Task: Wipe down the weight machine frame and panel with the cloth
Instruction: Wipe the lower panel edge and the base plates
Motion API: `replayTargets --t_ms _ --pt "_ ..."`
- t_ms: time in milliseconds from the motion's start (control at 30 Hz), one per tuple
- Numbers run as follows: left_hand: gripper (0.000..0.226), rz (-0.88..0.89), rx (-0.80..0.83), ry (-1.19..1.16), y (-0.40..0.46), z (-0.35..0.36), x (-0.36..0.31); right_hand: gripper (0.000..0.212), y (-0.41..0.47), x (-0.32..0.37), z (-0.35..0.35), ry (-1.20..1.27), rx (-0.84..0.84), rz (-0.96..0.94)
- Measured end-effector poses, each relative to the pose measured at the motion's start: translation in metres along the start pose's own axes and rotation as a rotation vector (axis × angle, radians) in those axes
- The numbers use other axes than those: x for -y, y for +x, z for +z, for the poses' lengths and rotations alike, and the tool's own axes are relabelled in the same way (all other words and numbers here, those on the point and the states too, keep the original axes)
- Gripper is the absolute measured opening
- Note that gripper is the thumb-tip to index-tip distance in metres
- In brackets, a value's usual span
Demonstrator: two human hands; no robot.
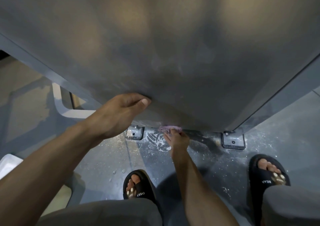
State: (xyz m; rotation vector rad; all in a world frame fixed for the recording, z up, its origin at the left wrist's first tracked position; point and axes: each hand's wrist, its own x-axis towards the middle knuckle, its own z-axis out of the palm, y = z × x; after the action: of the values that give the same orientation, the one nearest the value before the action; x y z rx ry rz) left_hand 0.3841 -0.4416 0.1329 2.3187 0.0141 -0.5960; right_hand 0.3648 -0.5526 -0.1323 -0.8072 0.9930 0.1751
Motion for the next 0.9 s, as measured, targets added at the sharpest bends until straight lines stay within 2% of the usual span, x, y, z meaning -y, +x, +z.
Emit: replayTargets --t_ms 167,300,467,600,700,800,900 --pt "0.017 0.014 -0.017 0.007 -0.003 -0.005 0.008 0.024 0.013 -0.005 -0.006 -0.116 0.120 0.085" --pt "0.018 -0.012 -0.035 0.022 -0.008 -0.012 0.013 0.025 0.011 -0.002 -0.007 -0.108 0.212 0.155" --pt "0.030 -0.044 -0.070 0.035 -0.013 -0.017 0.017 0.014 -0.005 -0.002 0.001 0.014 0.194 0.104" --pt "0.030 -0.050 -0.090 0.042 -0.016 -0.019 0.020 0.009 -0.031 0.004 0.017 0.154 0.207 0.052" --pt "0.032 -0.040 -0.082 0.044 -0.017 -0.022 0.024 0.008 -0.050 0.006 0.031 0.226 0.239 -0.064" --pt "0.034 -0.033 -0.067 0.048 -0.017 -0.023 0.028 0.007 -0.052 0.000 0.034 0.171 0.144 -0.160" --pt "0.036 -0.026 -0.081 0.055 -0.017 -0.023 0.031 0.006 -0.037 -0.009 0.035 0.107 0.052 -0.146"
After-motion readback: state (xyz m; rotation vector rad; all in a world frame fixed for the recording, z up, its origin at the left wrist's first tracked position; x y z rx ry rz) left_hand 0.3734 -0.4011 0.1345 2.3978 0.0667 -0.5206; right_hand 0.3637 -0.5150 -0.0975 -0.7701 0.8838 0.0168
